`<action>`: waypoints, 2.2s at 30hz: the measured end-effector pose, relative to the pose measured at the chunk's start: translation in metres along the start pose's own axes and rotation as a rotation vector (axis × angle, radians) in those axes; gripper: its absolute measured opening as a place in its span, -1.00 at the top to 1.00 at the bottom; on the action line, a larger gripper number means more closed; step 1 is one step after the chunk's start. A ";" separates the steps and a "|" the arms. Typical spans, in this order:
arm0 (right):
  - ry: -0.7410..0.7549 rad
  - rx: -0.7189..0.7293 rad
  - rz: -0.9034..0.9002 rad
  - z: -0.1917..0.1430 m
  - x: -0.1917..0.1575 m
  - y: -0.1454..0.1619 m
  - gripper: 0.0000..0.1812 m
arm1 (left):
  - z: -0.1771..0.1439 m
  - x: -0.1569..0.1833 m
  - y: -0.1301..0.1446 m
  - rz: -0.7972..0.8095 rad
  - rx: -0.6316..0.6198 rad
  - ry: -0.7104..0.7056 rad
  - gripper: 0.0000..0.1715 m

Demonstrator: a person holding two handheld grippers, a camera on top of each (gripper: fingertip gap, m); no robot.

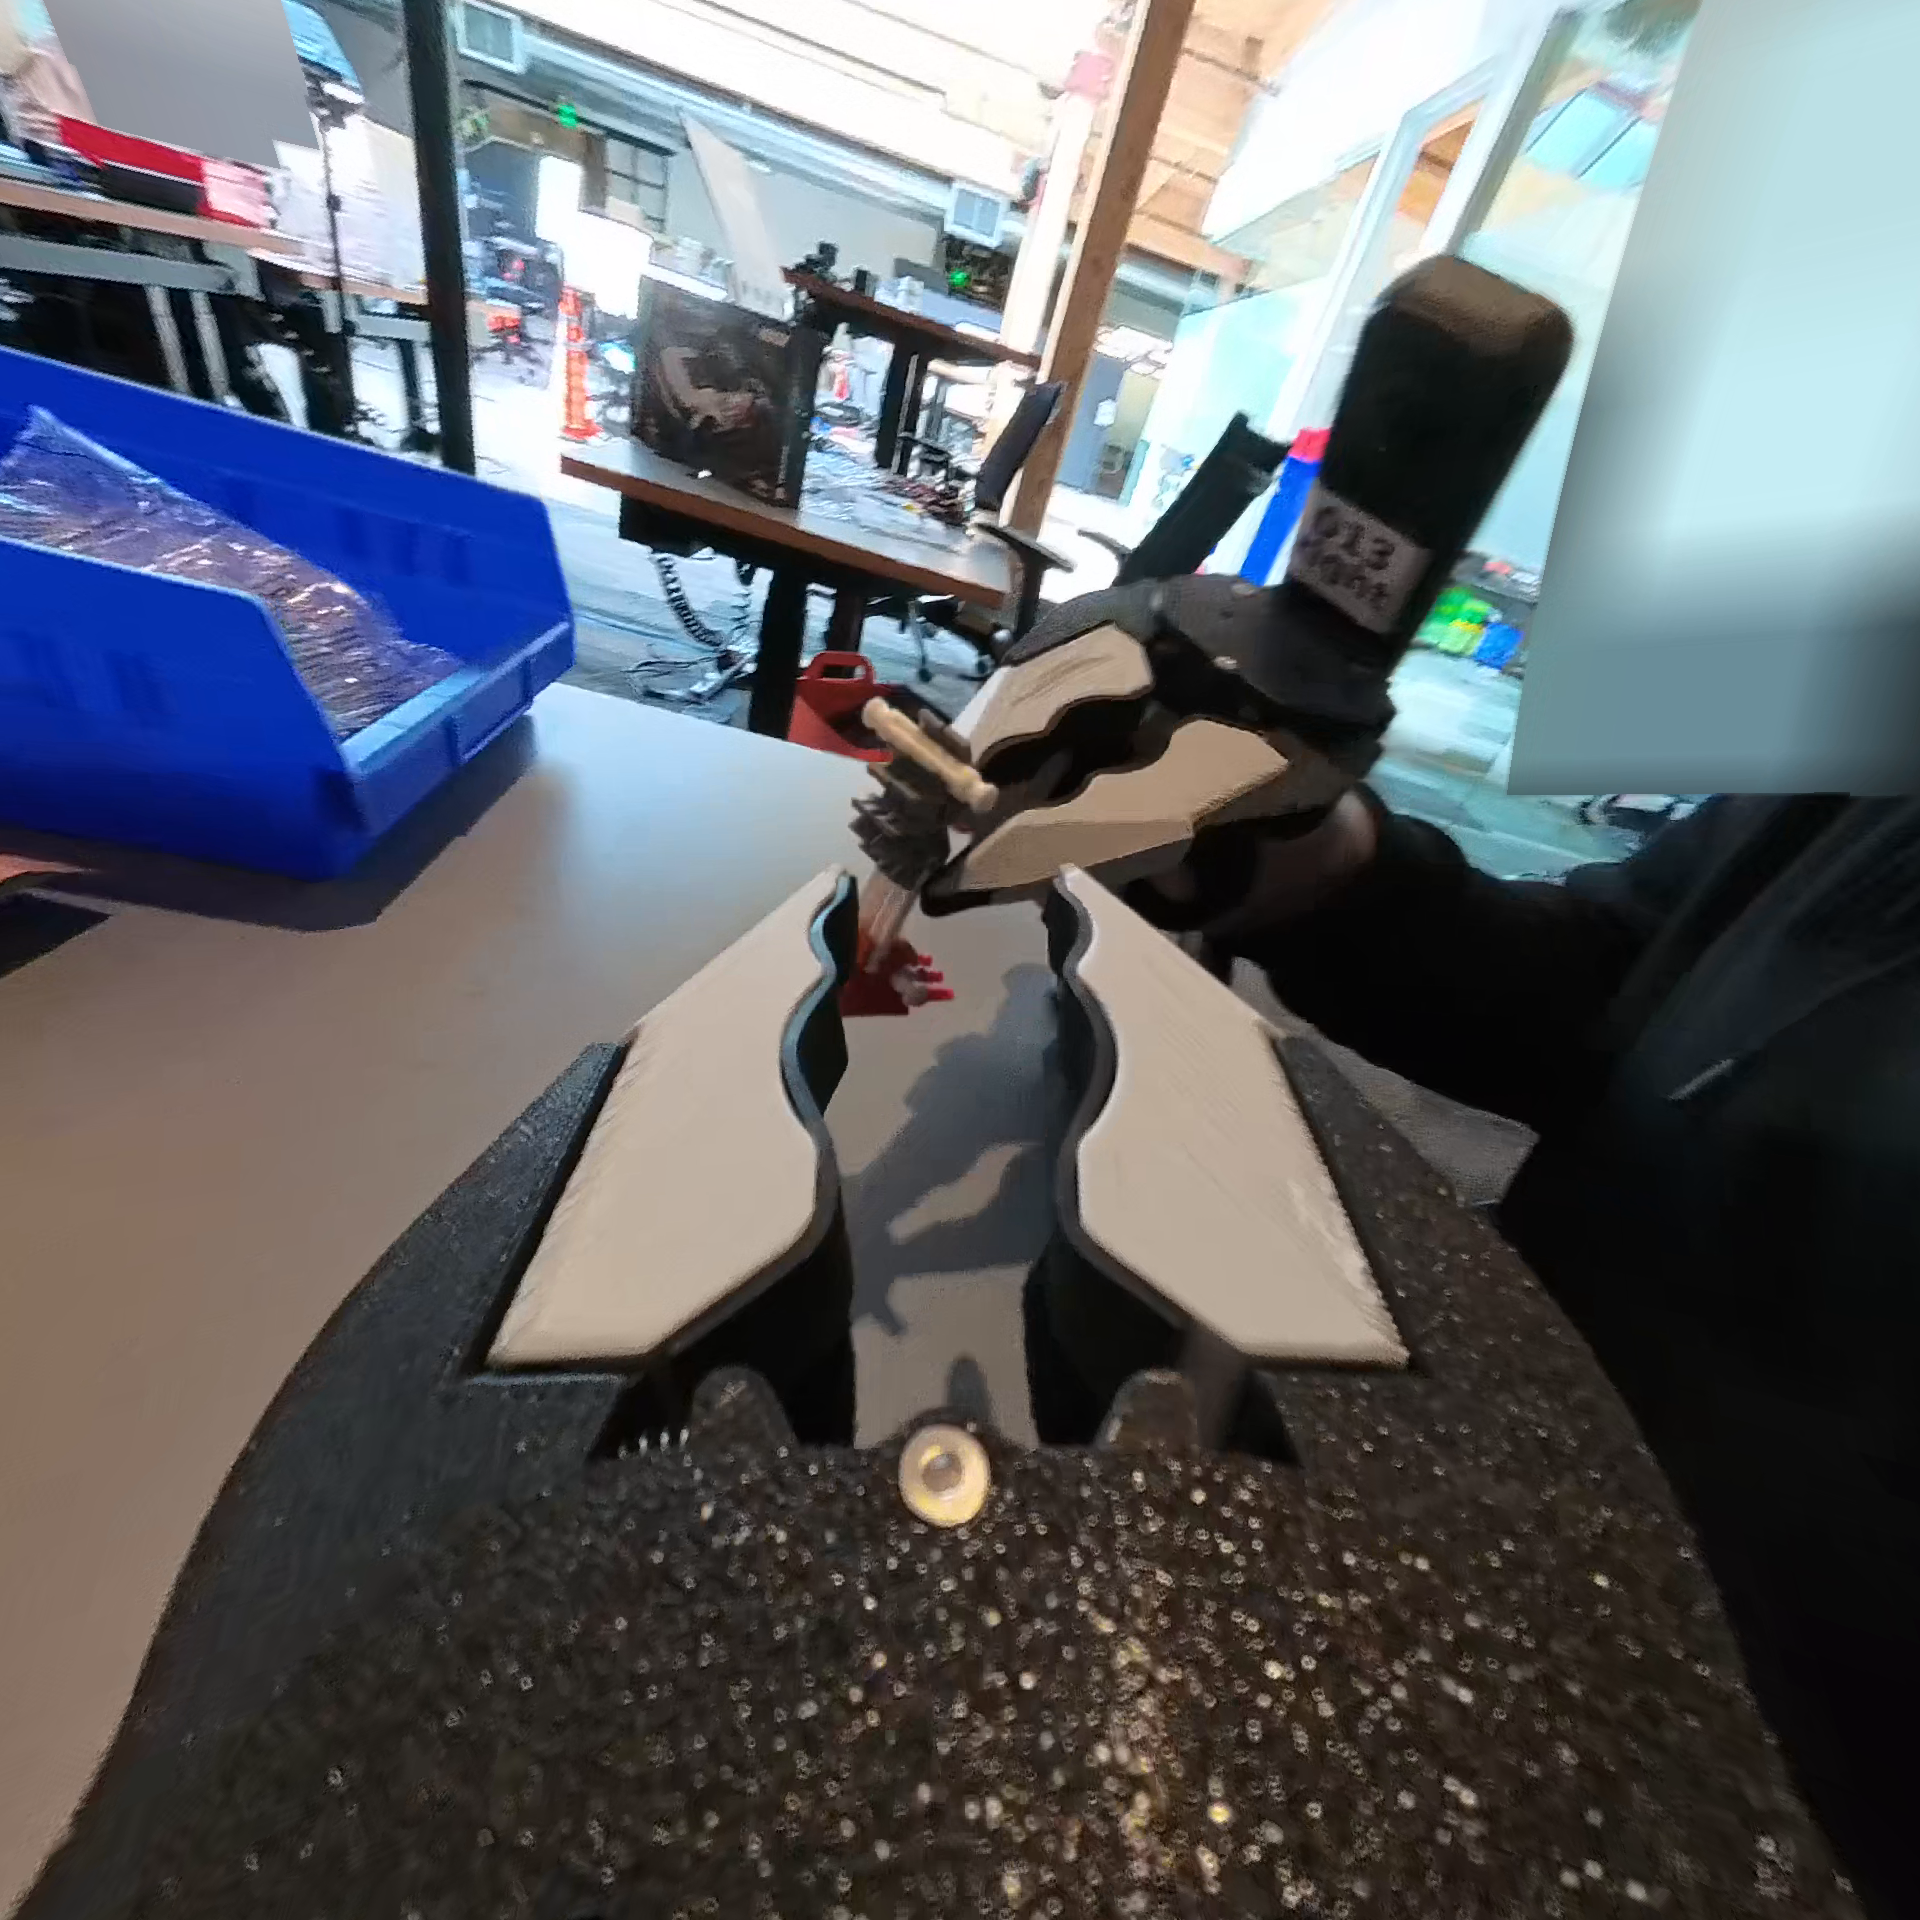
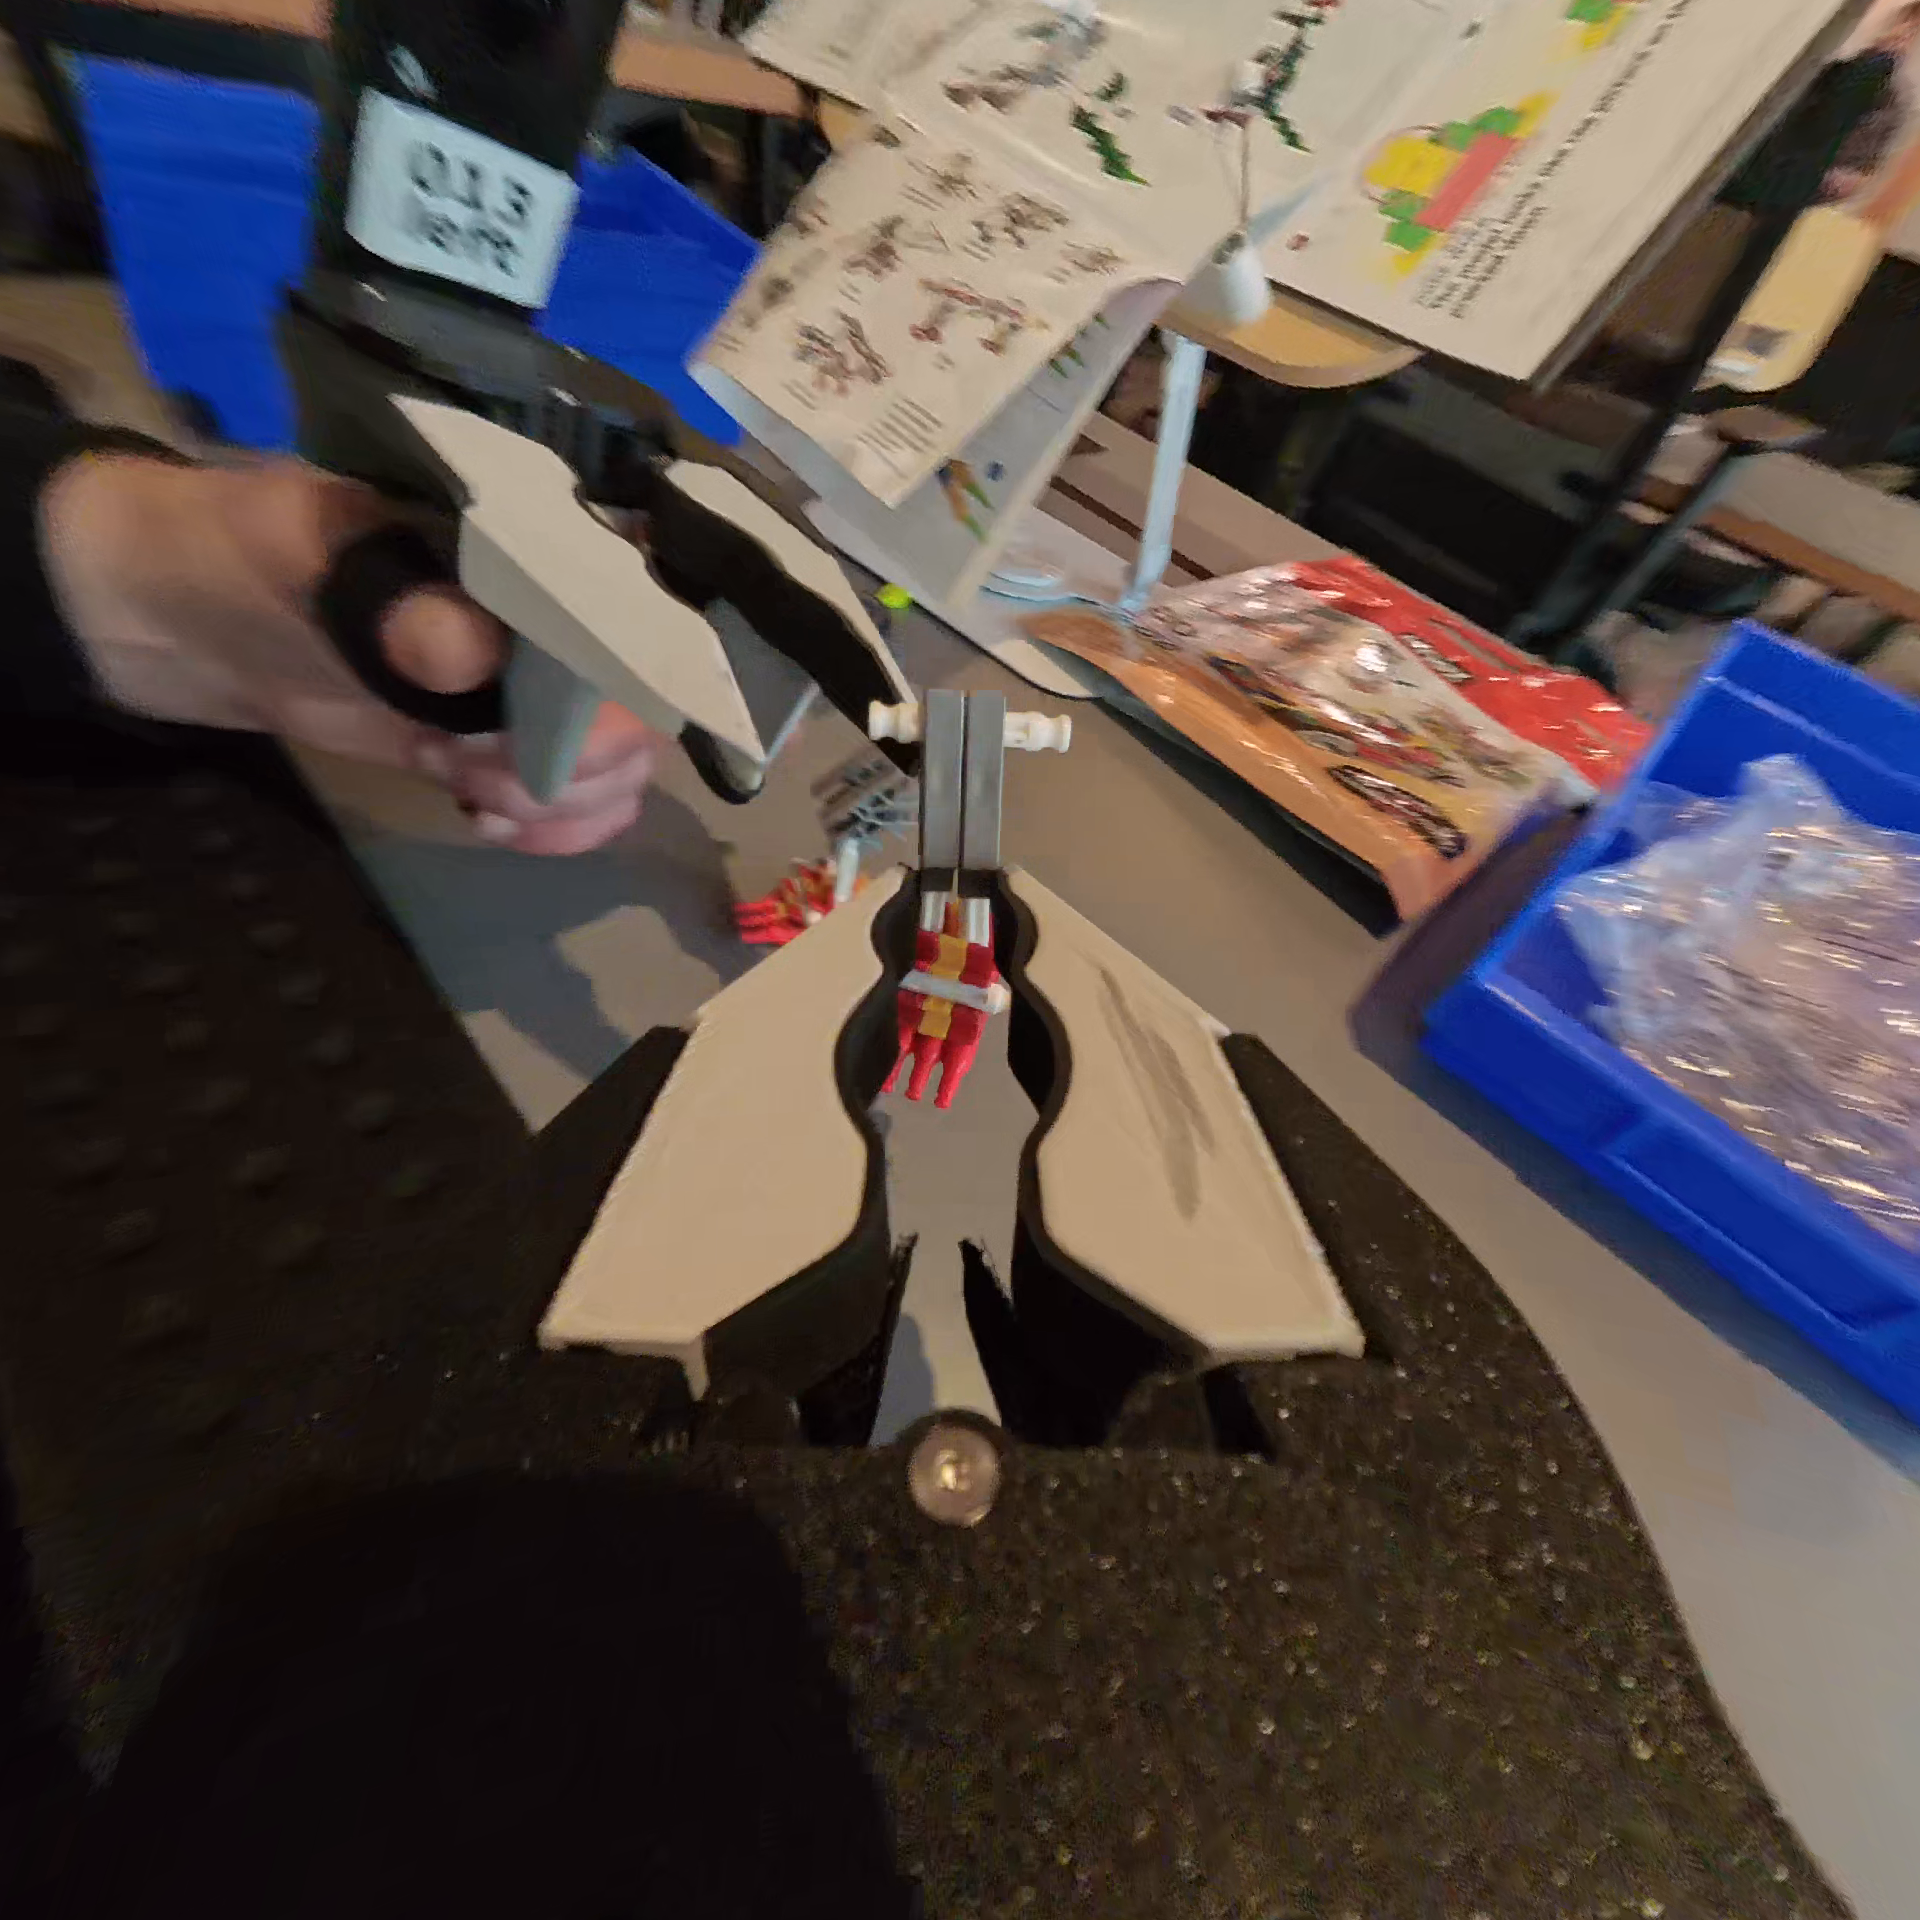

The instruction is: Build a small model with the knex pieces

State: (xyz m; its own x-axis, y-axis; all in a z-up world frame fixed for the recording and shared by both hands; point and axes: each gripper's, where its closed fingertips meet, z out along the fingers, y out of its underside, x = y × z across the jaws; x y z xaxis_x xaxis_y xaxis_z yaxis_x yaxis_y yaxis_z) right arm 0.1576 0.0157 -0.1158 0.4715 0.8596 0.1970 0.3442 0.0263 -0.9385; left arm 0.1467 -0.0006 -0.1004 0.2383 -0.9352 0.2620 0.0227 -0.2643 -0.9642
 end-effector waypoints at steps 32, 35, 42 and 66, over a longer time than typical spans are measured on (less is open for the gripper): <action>0.170 -0.023 -0.361 -0.005 -0.004 0.016 1.00 | 0.022 -0.006 0.020 0.081 -0.130 -0.073 1.00; 0.154 -0.022 -0.250 -0.016 0.009 0.022 1.00 | 0.019 -0.013 0.026 0.098 -0.185 -0.124 0.97; 0.189 -0.099 0.080 -0.056 0.057 0.038 0.88 | 0.027 -0.020 0.058 0.319 -0.487 -0.250 0.71; 0.023 -0.166 0.513 -0.025 0.050 0.083 0.63 | 0.076 -0.027 0.093 0.753 -0.724 -0.392 0.57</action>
State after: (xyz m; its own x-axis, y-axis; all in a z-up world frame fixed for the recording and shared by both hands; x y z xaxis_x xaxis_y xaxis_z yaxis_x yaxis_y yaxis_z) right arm 0.2301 0.0486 -0.1772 0.6295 0.7295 -0.2675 0.1877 -0.4768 -0.8587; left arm 0.2159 0.0179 -0.2006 0.2459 -0.8091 -0.5338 -0.7975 0.1442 -0.5859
